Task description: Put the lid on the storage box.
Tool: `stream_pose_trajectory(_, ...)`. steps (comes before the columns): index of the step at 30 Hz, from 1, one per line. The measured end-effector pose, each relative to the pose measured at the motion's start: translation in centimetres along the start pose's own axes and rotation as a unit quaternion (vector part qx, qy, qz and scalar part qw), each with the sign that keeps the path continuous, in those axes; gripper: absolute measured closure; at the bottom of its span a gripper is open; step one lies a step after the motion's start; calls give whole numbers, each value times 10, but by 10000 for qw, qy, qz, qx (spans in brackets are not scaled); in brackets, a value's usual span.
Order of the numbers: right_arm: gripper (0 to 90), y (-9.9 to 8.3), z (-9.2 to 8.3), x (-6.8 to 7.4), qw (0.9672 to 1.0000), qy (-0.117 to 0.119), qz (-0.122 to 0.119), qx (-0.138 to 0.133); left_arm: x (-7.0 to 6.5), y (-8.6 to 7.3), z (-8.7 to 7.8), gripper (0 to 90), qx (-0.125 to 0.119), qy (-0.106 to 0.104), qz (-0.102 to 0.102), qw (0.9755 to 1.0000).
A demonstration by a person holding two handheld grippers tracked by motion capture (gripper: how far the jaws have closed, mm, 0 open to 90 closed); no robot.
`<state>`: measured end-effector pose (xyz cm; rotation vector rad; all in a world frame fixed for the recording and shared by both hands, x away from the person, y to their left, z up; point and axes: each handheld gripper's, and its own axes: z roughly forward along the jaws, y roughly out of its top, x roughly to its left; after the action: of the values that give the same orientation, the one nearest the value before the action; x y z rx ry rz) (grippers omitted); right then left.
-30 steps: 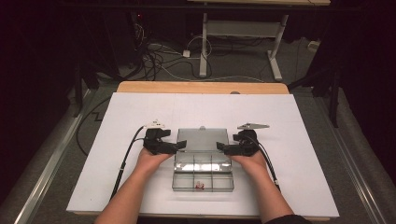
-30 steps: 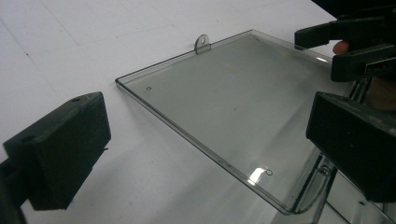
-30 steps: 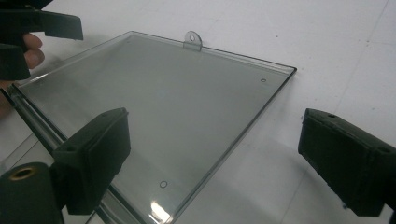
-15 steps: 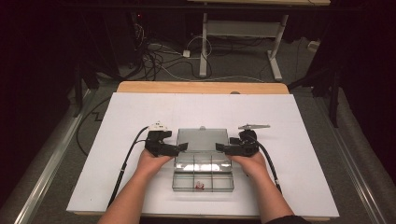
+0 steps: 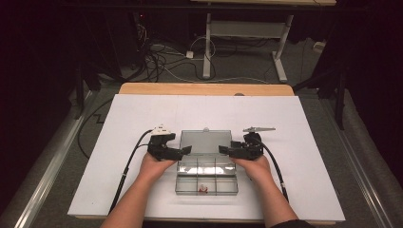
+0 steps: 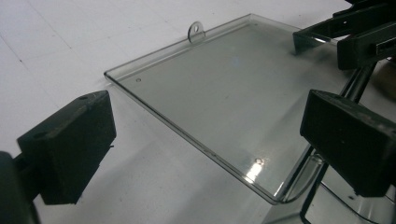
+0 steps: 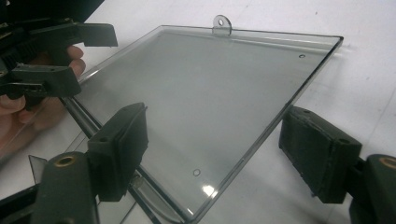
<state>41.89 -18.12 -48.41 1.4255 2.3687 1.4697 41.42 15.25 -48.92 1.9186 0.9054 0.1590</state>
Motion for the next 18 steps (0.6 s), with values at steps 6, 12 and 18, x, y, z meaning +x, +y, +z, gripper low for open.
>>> stream_pose_trajectory(6, 345, -3, -5, 4, 9991, -87, -291, -280, 0, 0, 0, 46, -7, 13, 14, 10000)
stream_pose_trajectory(12, 418, -5, -9, 4, 9979, -112, -409, -480, 0, 0, 0, 139, -29, -72, 16, 10000)
stream_pose_trajectory(18, 476, -4, -12, 6, 9966, -167, -511, -620, 0, 1, -2, 203, -29, -223, -37, 9997)
